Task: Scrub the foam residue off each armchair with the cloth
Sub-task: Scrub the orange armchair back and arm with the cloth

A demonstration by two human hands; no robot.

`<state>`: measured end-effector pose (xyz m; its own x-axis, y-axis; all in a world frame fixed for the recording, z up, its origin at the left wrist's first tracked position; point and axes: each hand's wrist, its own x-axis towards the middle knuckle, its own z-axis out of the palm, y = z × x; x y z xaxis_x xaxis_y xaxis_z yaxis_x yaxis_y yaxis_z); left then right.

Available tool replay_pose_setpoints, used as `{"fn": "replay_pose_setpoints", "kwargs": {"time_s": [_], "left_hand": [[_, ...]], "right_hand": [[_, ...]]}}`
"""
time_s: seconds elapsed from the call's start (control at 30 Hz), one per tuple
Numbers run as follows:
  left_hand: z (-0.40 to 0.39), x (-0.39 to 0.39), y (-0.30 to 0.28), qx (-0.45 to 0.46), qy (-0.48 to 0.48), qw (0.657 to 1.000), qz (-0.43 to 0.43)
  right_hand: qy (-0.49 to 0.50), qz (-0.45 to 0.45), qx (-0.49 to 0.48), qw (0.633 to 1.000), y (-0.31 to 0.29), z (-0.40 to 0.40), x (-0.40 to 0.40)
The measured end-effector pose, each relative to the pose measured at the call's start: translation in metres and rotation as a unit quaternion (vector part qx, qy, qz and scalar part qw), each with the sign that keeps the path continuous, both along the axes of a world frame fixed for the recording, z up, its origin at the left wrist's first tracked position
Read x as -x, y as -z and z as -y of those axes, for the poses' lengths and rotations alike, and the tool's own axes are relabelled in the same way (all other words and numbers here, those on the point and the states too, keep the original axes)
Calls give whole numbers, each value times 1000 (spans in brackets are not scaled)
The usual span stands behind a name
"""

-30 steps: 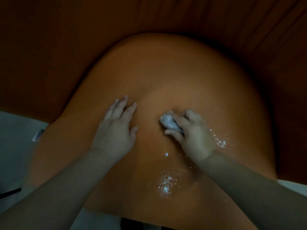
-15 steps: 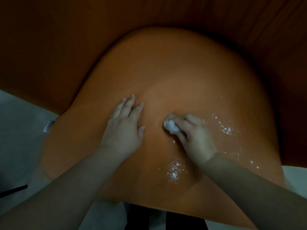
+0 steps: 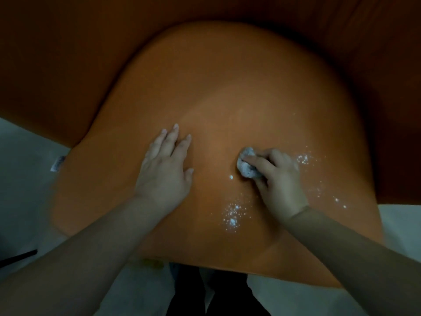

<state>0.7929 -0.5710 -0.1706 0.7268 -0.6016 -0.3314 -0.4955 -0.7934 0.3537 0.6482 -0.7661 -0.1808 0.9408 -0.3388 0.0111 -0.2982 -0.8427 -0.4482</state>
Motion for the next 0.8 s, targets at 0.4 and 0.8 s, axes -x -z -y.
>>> {"fn": "replay_pose_setpoints", "kwargs": {"time_s": [0.4, 0.8], "left_hand": [[29, 9, 1, 20, -53, 998, 3], [40, 17, 3, 6, -49, 999, 19]], "right_hand": [[18, 9, 20, 1000, -2, 37, 17], [87, 20, 37, 995, 0, 94, -34]]}}
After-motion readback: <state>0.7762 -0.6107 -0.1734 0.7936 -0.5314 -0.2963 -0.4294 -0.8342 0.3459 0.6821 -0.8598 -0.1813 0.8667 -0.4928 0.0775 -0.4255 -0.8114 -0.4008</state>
